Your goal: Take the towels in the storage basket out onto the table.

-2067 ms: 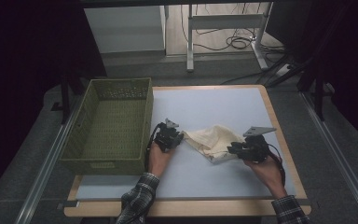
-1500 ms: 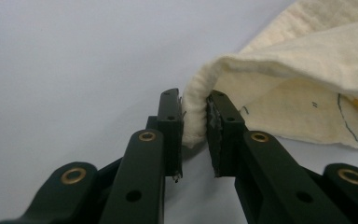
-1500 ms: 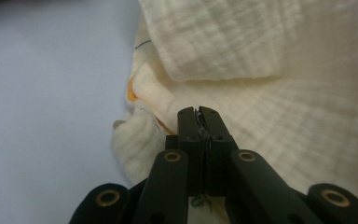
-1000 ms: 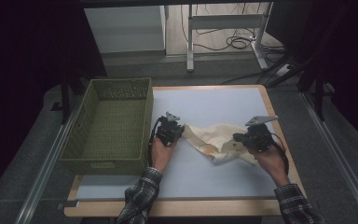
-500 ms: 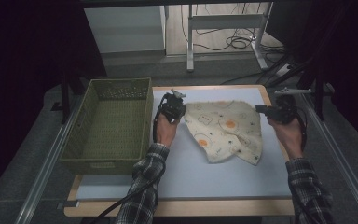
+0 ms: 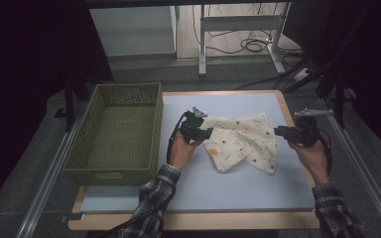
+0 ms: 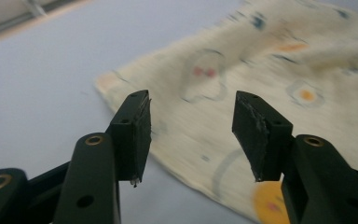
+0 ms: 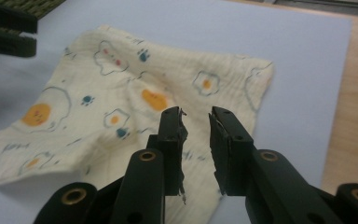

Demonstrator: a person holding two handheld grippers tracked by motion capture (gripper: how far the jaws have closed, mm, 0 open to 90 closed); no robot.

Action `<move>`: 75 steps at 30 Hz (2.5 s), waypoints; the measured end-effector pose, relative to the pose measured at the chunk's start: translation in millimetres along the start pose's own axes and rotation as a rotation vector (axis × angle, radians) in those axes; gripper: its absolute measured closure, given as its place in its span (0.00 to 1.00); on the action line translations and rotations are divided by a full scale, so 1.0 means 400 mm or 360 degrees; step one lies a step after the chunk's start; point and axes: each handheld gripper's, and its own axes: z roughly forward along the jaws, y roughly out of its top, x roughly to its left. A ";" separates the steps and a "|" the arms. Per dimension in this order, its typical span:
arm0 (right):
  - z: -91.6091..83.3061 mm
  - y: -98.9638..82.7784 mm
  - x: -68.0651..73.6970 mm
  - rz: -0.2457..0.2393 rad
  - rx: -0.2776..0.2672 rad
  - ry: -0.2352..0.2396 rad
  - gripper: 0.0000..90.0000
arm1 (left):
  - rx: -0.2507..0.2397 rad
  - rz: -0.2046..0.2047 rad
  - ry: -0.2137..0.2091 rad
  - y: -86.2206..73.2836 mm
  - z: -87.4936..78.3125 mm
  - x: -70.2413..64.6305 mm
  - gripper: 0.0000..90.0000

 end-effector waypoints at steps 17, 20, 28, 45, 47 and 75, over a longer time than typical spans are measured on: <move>-0.079 -0.193 0.072 -0.0040 -0.0033 0.0122 0.83 | -0.0007 0.0072 -0.0398 -0.131 -0.095 -0.127 0.67; -0.076 -0.220 0.081 -0.0057 -0.0017 0.0138 0.84 | 0.0002 0.0120 -0.0405 -0.146 -0.088 -0.150 0.60; -0.034 -0.253 0.100 -0.0077 0.0044 0.0204 0.77 | 0.0075 0.0224 -0.0296 -0.154 -0.024 -0.201 0.45; -0.044 -0.251 0.133 -0.0280 0.0108 0.0002 0.96 | 0.0088 0.0093 -0.0282 -0.150 -0.067 -0.152 0.90; -0.062 -0.247 0.132 -0.0276 0.0082 0.0008 0.96 | 0.0077 0.0070 -0.0272 -0.155 -0.109 -0.136 0.90; -0.209 -0.377 0.170 -0.0206 0.0094 0.0244 0.87 | 0.0103 0.0013 -0.0351 -0.350 -0.300 -0.131 0.57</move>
